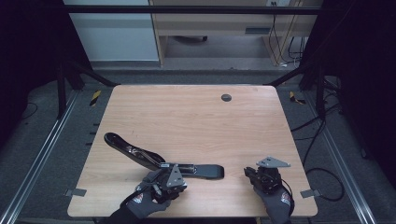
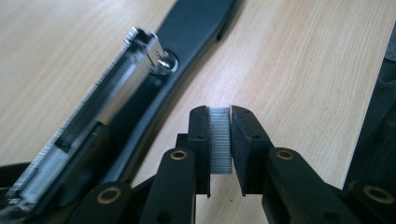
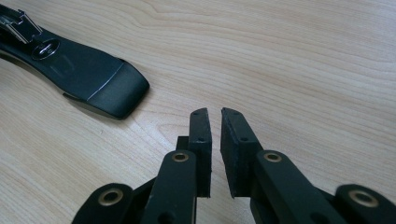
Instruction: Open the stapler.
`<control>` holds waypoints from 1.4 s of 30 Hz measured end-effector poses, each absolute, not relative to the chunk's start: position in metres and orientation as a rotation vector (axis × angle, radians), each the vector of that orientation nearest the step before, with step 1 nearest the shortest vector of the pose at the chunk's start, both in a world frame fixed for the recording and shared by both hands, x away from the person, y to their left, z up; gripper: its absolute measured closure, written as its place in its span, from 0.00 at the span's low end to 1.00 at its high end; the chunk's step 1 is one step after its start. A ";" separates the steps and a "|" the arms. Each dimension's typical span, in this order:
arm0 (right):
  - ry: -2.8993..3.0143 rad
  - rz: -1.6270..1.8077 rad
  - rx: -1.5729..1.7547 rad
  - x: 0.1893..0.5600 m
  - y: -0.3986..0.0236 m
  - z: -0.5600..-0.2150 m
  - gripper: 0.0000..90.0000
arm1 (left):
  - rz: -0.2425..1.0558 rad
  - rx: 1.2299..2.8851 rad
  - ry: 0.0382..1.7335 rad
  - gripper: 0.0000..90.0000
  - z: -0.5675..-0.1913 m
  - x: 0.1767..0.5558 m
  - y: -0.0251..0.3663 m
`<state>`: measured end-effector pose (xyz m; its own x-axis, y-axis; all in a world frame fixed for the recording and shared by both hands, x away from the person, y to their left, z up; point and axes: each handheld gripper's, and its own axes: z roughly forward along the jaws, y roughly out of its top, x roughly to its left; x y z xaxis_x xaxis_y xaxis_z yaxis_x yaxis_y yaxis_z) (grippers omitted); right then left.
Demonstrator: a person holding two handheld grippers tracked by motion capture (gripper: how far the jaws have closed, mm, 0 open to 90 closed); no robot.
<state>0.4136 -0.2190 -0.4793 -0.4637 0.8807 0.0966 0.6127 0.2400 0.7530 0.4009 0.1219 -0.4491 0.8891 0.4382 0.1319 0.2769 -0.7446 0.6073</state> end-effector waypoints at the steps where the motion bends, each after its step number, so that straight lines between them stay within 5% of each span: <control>1: 2.172 1.071 1.377 0.414 -0.219 -0.479 0.92 | 0.361 2.447 0.513 0.86 -0.447 0.402 0.122; 23: 2.163 1.077 1.379 0.414 -0.220 -0.479 0.92 | 0.421 2.453 0.457 0.87 -0.401 0.437 0.129; 42: 2.159 1.082 1.381 0.414 -0.221 -0.478 0.93 | 0.361 2.503 0.372 0.87 -0.403 0.467 0.135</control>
